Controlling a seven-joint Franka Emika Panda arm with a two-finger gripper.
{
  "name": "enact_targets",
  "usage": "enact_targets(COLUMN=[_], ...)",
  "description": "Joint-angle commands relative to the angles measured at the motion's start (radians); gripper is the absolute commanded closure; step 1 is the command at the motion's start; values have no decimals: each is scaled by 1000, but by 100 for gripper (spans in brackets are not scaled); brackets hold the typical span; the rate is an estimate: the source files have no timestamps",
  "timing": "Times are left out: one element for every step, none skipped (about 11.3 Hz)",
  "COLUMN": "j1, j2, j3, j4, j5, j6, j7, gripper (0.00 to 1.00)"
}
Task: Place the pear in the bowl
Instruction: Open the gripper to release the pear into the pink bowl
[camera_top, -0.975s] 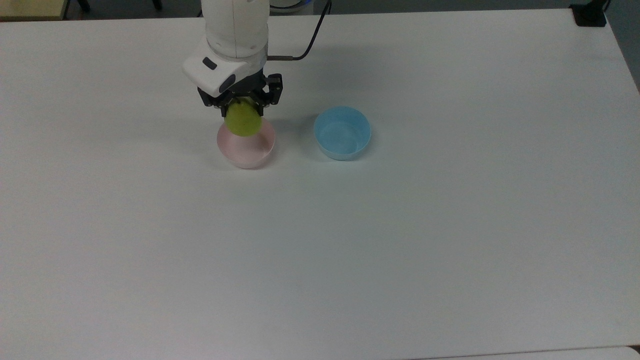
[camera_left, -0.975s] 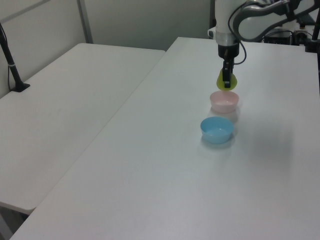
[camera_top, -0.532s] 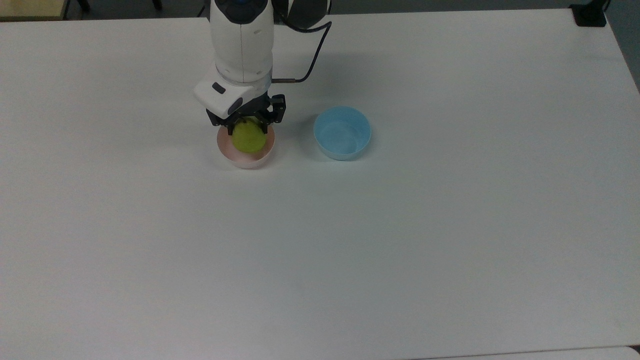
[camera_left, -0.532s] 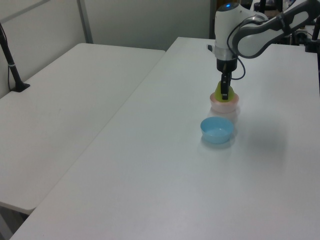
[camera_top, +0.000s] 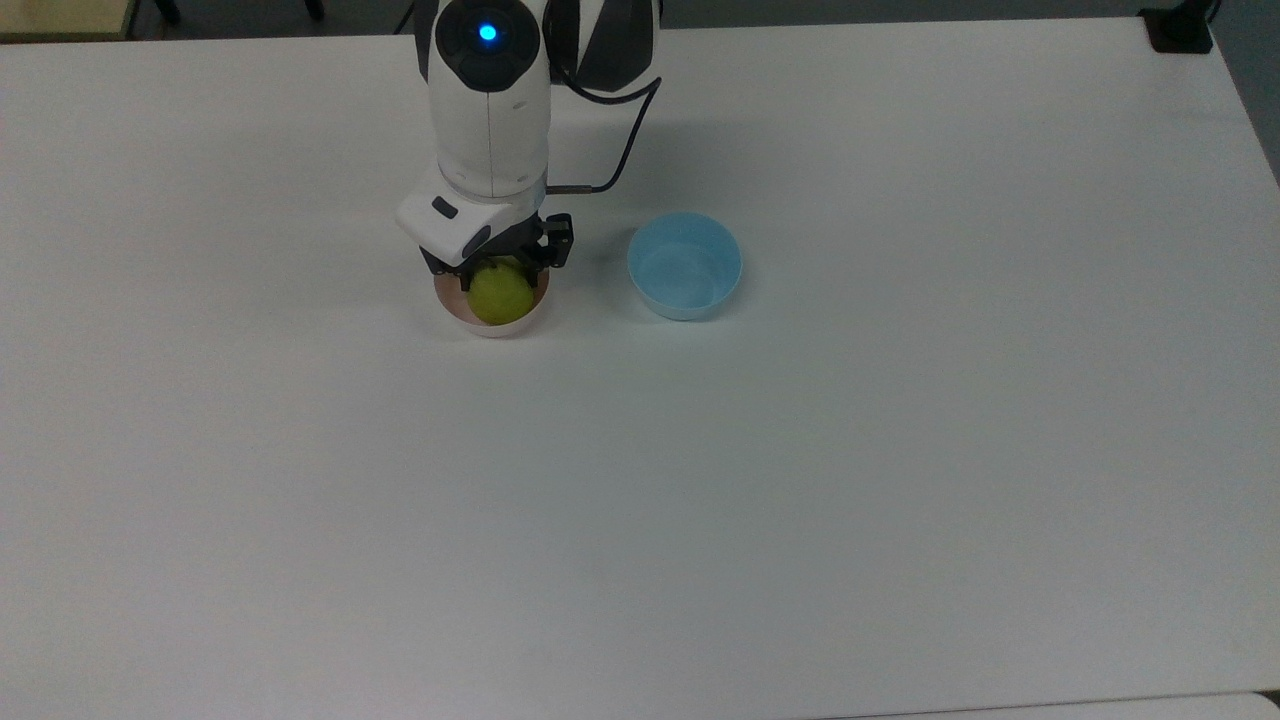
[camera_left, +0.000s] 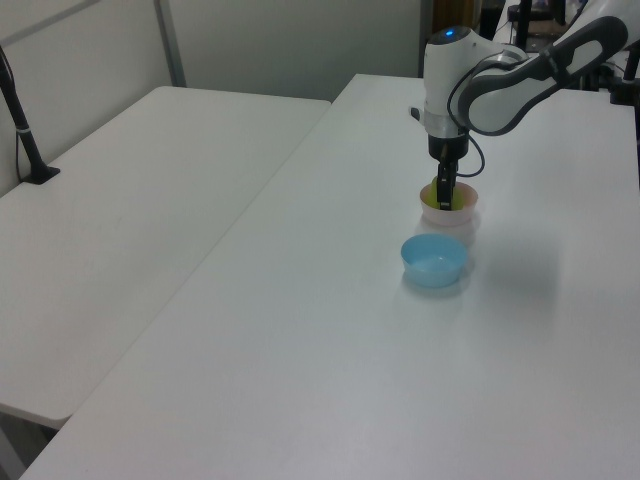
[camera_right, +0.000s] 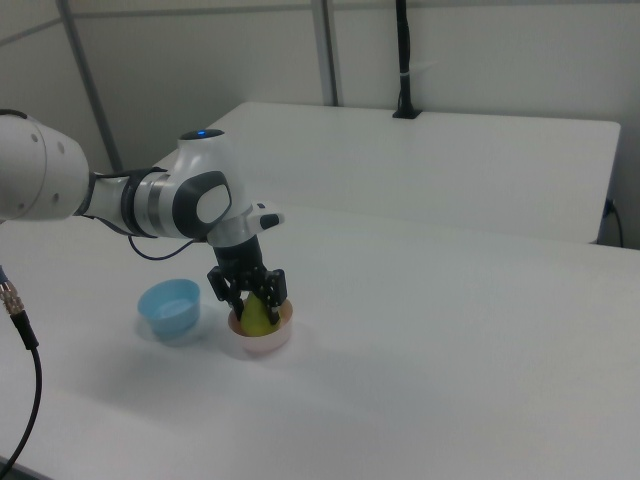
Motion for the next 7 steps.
enact_targets(j1=[8, 8, 8, 8, 8, 8, 8], j2=[-22, -33, -48, -77, -102, -117, -132], j3=[-9, -8, -8, -8, -8, -8, -8], j4=[-11, -7, -1, 17, 52, 102, 153], j5=[12, 12, 12, 12, 12, 13, 15], j6=[6, -6, -35, -78, -150, -218, -270], j7=[15, 16, 21, 23, 23, 23, 24], gripper=[5, 1, 0, 0, 0, 0, 0])
